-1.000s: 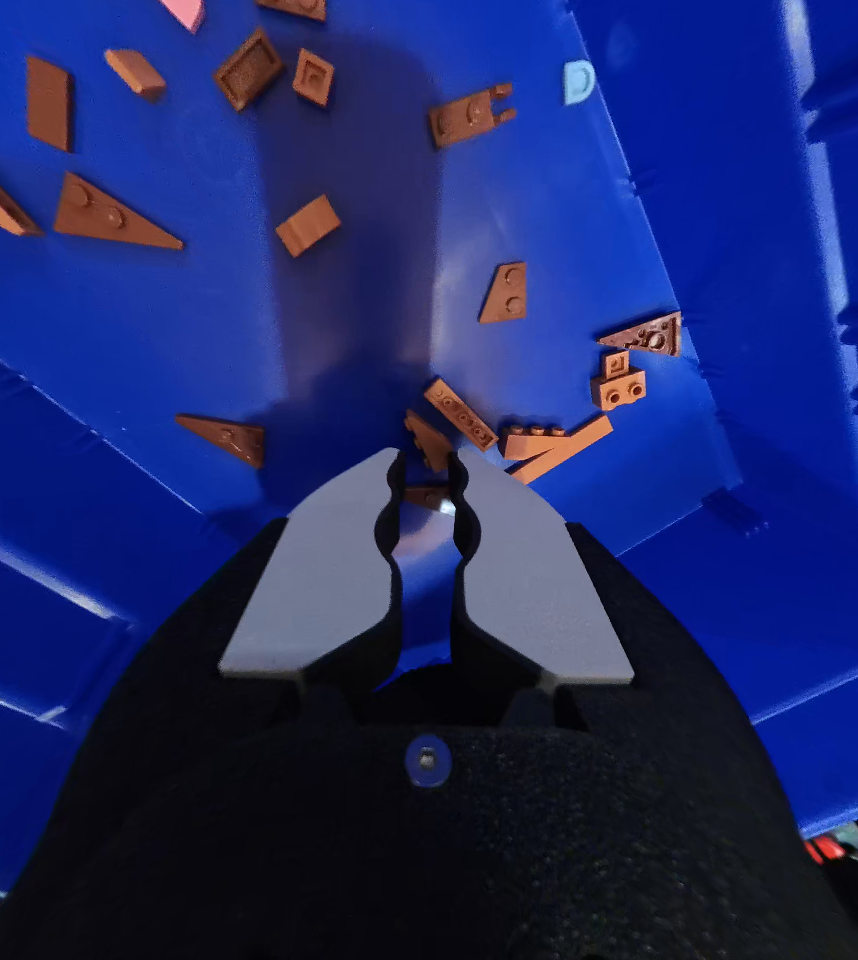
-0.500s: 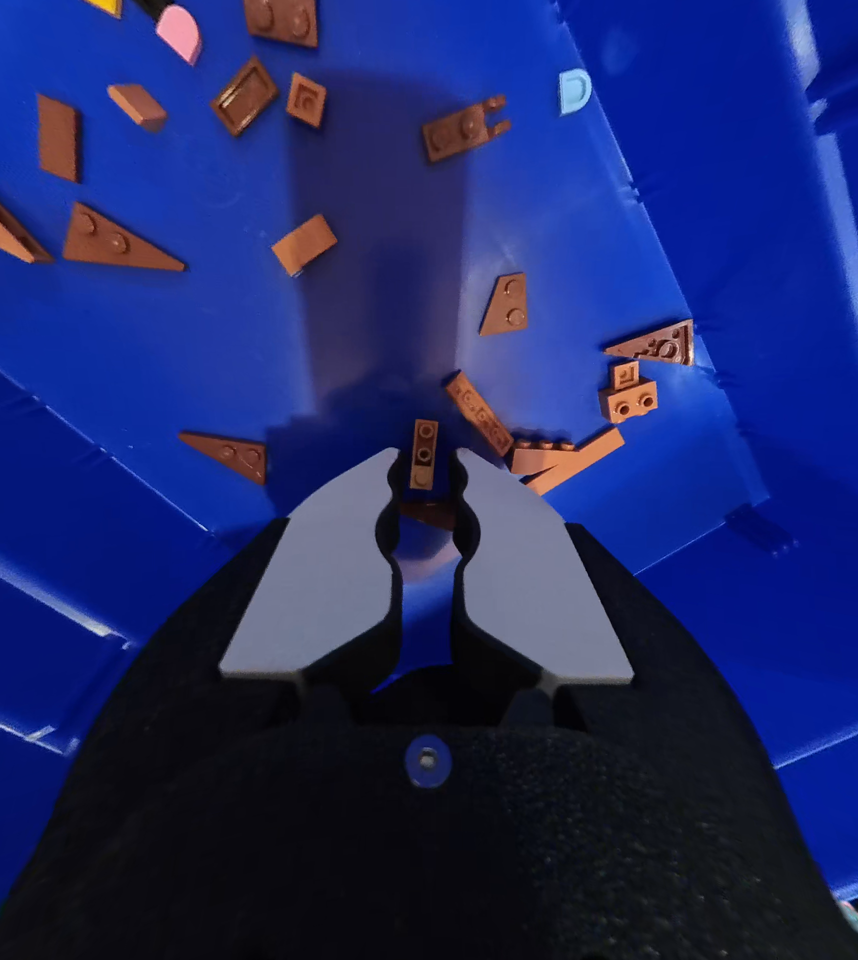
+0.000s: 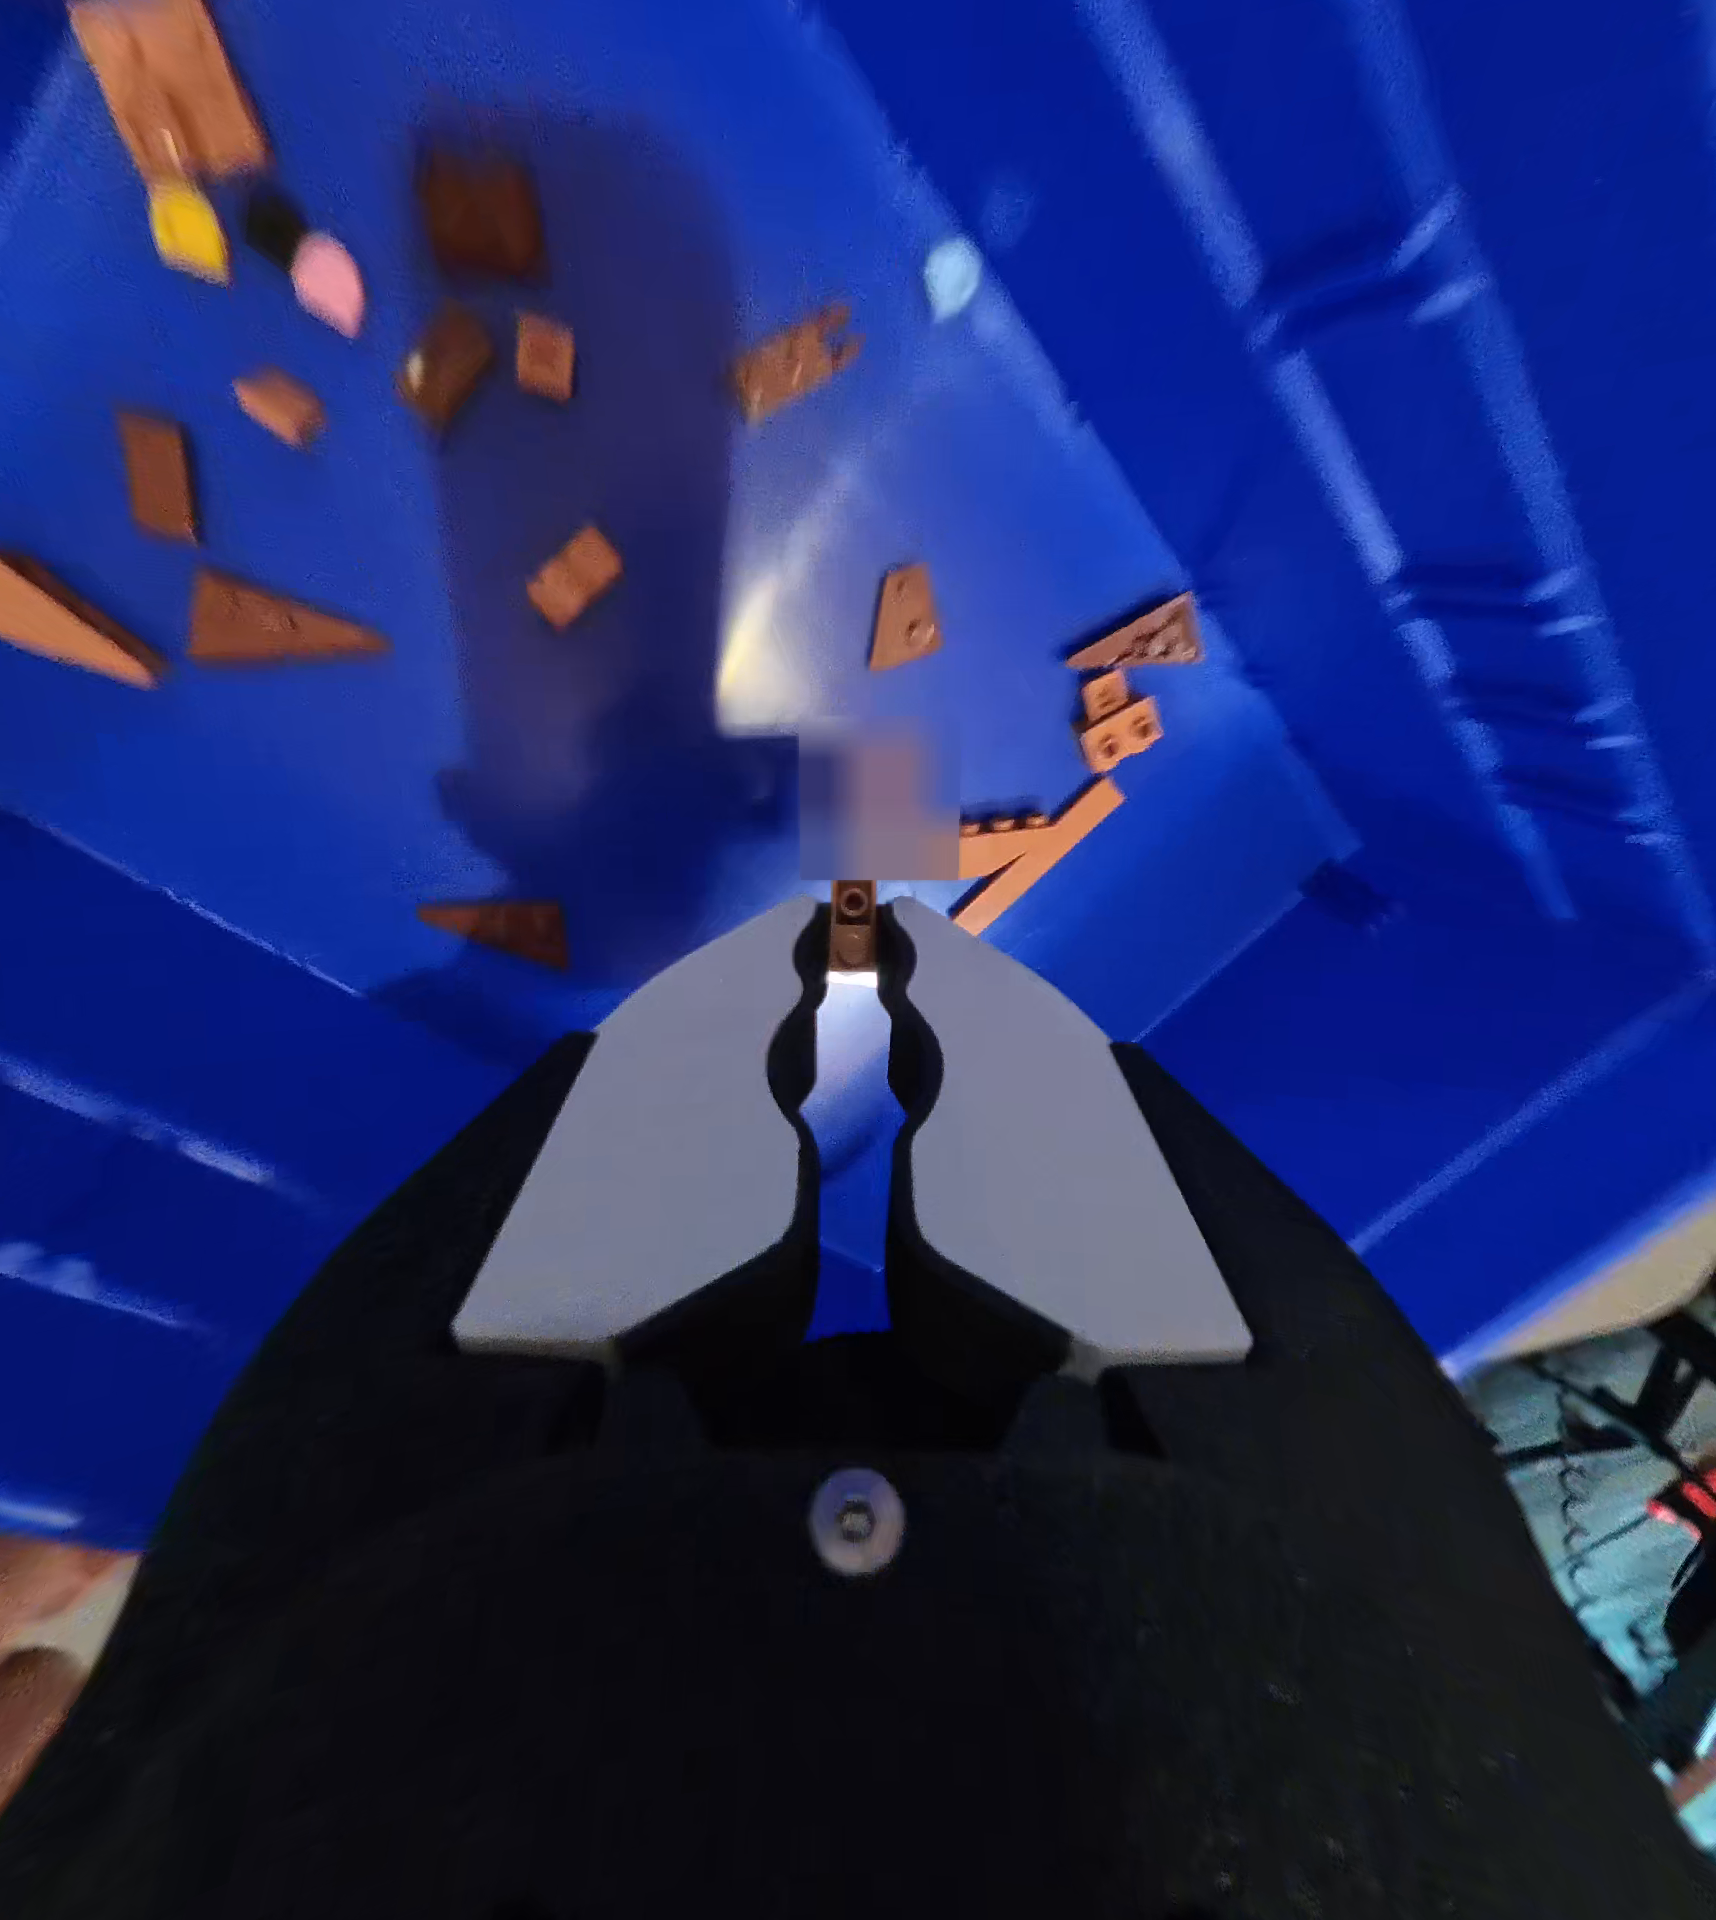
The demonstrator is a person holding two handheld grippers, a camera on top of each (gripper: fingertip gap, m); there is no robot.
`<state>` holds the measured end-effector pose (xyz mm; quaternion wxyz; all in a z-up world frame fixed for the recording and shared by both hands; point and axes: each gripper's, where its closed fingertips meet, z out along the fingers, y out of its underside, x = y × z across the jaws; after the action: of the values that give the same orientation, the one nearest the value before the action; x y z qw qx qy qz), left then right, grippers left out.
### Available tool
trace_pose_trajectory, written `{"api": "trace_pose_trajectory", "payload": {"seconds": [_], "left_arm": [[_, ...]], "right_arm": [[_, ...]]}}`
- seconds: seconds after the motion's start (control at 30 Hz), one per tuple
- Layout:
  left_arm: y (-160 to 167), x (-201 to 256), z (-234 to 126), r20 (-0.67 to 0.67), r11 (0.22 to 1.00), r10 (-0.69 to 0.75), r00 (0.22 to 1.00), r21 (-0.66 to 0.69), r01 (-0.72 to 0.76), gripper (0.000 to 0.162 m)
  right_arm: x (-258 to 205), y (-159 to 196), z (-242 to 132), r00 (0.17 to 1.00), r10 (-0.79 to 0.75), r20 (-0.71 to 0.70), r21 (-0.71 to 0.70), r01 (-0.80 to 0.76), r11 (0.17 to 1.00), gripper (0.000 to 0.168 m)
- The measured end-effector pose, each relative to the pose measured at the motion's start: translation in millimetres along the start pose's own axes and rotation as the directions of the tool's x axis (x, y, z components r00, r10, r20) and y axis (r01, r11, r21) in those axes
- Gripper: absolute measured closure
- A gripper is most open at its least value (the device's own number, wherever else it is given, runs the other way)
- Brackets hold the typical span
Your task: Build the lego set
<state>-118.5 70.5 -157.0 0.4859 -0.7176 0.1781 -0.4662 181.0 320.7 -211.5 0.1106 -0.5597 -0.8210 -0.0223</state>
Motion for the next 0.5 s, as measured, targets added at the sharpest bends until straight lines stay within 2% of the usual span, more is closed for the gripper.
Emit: {"api": "trace_pose_trajectory", "payload": {"seconds": [0.13, 0.27, 0.37, 0.5], "left_arm": [[1, 8, 7, -0.012, 0.999, 0.039, 0.999, 0.001, -0.039, 0.154], [-1, 19, 13, -0.027, 0.995, 0.094, 0.995, 0.021, -0.094, 0.154], [-1, 27, 17, -0.047, 0.991, 0.131, 0.99, 0.031, -0.13, 0.154], [3, 41, 23, -0.085, 0.985, 0.174, 0.981, 0.019, -0.173, 0.154]], "right_arm": [[-9, -64, -45, 0.981, 0.15, -0.122, 0.116, -0.136, 0.984, 0.16], [-54, -166, -89, 0.95, 0.303, -0.081, 0.36, -0.256, 0.897, 0.161], [-98, -243, -114, 0.943, 0.331, 0.026, 0.561, -0.288, 0.776, 0.161], [-128, -323, -131, 0.942, 0.301, 0.146, 0.785, -0.295, 0.544, 0.161]]}}
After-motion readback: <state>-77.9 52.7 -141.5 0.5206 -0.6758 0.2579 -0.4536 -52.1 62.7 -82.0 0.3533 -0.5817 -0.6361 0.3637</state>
